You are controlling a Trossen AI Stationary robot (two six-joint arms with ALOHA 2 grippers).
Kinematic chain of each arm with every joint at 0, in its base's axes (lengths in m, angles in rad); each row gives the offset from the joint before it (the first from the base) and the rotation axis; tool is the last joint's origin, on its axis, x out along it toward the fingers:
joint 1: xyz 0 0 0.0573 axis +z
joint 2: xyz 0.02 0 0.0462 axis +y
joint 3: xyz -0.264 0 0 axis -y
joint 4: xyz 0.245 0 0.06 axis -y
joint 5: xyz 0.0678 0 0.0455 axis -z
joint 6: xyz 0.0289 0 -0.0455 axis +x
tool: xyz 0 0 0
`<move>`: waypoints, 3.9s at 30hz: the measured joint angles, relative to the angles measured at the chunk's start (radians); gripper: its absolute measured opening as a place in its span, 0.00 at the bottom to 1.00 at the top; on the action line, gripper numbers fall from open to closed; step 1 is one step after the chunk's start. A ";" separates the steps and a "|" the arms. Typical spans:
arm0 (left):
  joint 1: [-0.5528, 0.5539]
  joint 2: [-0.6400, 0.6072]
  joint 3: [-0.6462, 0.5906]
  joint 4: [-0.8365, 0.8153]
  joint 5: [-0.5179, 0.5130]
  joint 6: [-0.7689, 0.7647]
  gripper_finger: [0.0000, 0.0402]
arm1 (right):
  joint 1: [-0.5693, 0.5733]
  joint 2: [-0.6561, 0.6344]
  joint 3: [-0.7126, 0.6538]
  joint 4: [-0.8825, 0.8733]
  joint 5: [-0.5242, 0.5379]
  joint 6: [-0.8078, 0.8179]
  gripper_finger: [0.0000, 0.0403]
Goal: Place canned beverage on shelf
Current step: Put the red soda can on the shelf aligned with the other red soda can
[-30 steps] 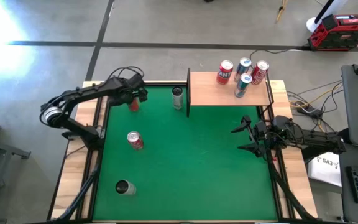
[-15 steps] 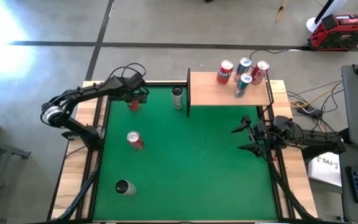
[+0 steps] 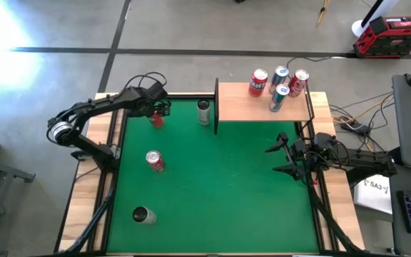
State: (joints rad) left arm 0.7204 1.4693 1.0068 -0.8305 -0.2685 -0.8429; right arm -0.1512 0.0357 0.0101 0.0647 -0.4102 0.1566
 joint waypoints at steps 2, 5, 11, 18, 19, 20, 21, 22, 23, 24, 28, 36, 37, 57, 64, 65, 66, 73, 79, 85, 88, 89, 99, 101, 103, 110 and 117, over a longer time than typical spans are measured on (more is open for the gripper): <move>-0.008 0.001 0.018 -0.006 0.043 -0.007 0.72 | 0.000 0.000 0.000 0.000 0.000 0.000 0.89; -0.037 0.003 0.054 -0.005 0.053 -0.010 0.72 | 0.000 0.000 0.000 0.000 0.000 0.000 0.89; -0.103 0.060 0.156 -0.080 0.028 -0.075 0.72 | 0.000 0.000 0.000 0.000 0.000 0.000 0.89; -0.153 0.222 0.380 -0.262 0.059 -0.186 0.72 | 0.000 0.000 0.000 0.000 0.000 0.000 0.89; -0.159 0.249 0.418 -0.288 0.069 -0.207 0.72 | 0.000 0.000 0.000 0.000 0.000 0.000 0.89; -0.165 0.276 0.454 -0.316 0.081 -0.231 0.72 | 0.000 0.000 0.000 0.000 0.000 0.000 0.89; -0.172 0.303 0.488 -0.344 0.085 -0.257 0.72 | 0.000 0.000 0.000 0.000 0.000 0.000 0.89; -0.178 0.330 0.523 -0.376 0.090 -0.278 0.72 | 0.000 0.000 0.000 0.000 0.000 0.000 0.89; -0.185 0.356 0.557 -0.405 0.098 -0.298 0.72 | 0.000 0.000 0.000 0.000 0.000 0.000 0.89; -0.191 0.379 0.591 -0.436 0.103 -0.317 0.72 | 0.000 0.000 0.000 0.000 0.000 0.000 0.89; -0.228 0.446 0.693 -0.511 0.100 -0.375 0.72 | 0.000 0.000 0.000 0.000 0.000 0.000 0.89; -0.340 0.467 0.733 -0.517 0.067 -0.456 0.72 | 0.000 0.000 0.000 0.000 0.000 0.000 0.89; -0.358 0.467 0.733 -0.517 0.062 -0.472 0.72 | 0.000 0.000 0.000 0.000 0.000 0.000 0.89; -0.739 0.465 0.733 -0.435 -0.076 -0.609 0.72 | 0.000 0.000 0.000 0.000 0.000 0.000 0.89; -0.815 0.490 0.733 -0.407 -0.088 -0.647 0.72 | 0.000 0.000 0.000 0.000 0.000 0.000 0.89; -0.820 0.504 0.733 -0.406 -0.081 -0.649 0.72 | 0.000 0.000 0.000 0.000 0.000 0.000 0.89; -0.824 0.518 0.732 -0.403 -0.071 -0.650 0.72 | 0.000 0.000 0.000 0.000 0.000 0.000 0.89; -0.827 0.606 0.777 -0.400 0.006 -0.643 0.72 | 0.000 0.000 0.000 0.000 0.000 0.000 0.89; -0.826 0.670 0.873 -0.435 0.001 -0.643 0.72 | 0.000 -0.001 0.000 0.000 0.000 0.000 0.89; -0.826 0.749 1.016 -0.526 -0.039 -0.643 0.72 | 0.000 -0.001 0.000 0.000 0.000 0.000 0.89; -0.825 0.800 1.114 -0.591 -0.053 -0.644 0.72 | 0.000 -0.001 0.000 0.000 0.000 0.000 0.89; -0.825 0.818 1.147 -0.609 -0.060 -0.644 0.72 | 0.000 -0.001 0.000 0.000 0.000 0.000 0.89; -0.810 0.927 1.302 -0.602 -0.083 -0.696 0.72 | 0.000 -0.001 0.000 0.000 0.001 0.000 0.89; -0.806 0.924 1.301 -0.602 -0.077 -0.695 0.72 | 0.000 0.000 0.000 0.000 0.001 0.000 0.89; -0.805 0.924 1.301 -0.607 -0.083 -0.695 0.72 | 0.000 0.000 0.000 0.000 0.001 0.000 0.89; -0.807 0.924 1.300 -0.627 -0.082 -0.693 0.72 | 0.000 0.000 0.000 0.000 0.001 0.000 0.89; -0.805 0.927 1.297 -0.634 -0.088 -0.734 0.72 | 0.000 0.000 0.000 0.000 0.002 0.000 0.89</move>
State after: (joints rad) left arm -0.0845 2.3959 2.3039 -1.4642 -0.3568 -1.5774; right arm -0.1511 0.0357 0.0101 0.0647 -0.4084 0.1566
